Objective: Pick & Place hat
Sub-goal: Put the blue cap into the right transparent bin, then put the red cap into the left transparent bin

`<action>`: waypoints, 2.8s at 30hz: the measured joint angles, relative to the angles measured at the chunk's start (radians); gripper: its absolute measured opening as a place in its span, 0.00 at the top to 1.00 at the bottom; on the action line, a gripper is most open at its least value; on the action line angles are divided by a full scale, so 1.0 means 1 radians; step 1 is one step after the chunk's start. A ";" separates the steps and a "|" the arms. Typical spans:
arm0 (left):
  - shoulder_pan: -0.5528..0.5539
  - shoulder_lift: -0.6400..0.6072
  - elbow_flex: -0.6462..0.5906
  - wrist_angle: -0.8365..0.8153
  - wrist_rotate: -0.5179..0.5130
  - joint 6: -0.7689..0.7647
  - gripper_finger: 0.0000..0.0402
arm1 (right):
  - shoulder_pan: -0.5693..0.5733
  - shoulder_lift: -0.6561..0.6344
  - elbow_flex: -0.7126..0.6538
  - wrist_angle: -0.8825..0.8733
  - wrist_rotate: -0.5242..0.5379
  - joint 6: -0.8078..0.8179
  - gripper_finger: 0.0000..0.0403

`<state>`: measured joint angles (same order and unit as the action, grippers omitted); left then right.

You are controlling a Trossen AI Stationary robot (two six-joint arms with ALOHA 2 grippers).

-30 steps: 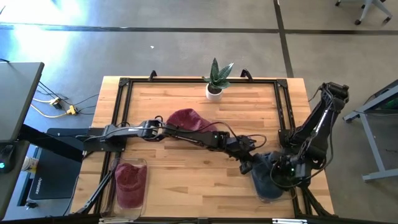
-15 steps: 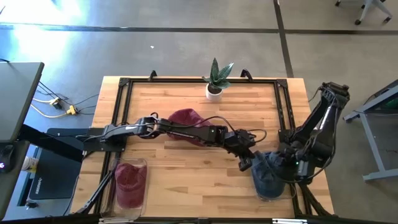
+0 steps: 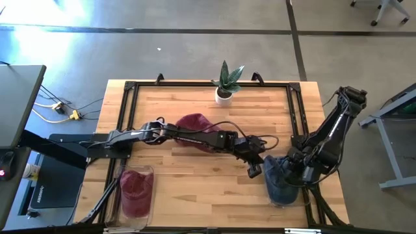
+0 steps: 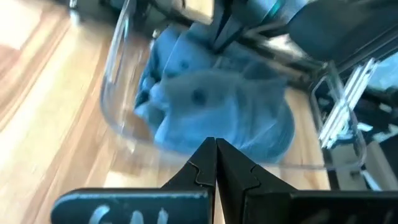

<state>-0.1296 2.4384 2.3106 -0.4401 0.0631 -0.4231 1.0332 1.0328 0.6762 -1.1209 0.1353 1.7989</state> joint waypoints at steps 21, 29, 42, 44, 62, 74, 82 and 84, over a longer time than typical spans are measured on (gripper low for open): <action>0.000 -0.126 0.001 -0.703 0.061 -0.166 1.00 | -0.050 -0.002 0.351 -0.205 0.382 -0.265 0.99; 0.006 -0.202 -0.052 -0.921 -0.070 -0.146 1.00 | -0.199 -0.008 0.381 -0.130 0.493 -0.462 0.97; 0.018 -0.642 -0.794 -0.493 -0.097 -0.337 1.00 | -0.487 0.004 0.373 0.107 0.357 -1.021 0.72; 0.018 -0.722 -0.916 -0.454 -0.104 -0.402 1.00 | -0.554 0.020 0.373 0.162 0.314 -1.155 0.68; -0.063 -1.054 -1.333 -0.383 -0.128 -0.800 1.00 | -0.921 0.579 0.373 0.618 0.135 -2.363 0.27; -0.122 -1.074 -1.478 -0.384 -0.172 -0.812 1.00 | -0.949 0.831 0.373 0.936 0.320 -2.534 0.36; -0.122 -1.074 -1.489 -0.383 -0.184 -0.770 1.00 | -0.968 0.838 0.373 1.127 0.273 -2.503 0.55; -0.128 -1.074 -1.472 -0.384 -0.181 -0.747 1.00 | -0.981 0.838 0.373 1.164 0.255 -2.482 0.62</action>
<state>-0.2571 1.3647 0.8381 -0.8240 -0.1179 -1.1699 0.0523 1.8713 1.0489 0.0430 0.3907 -0.6832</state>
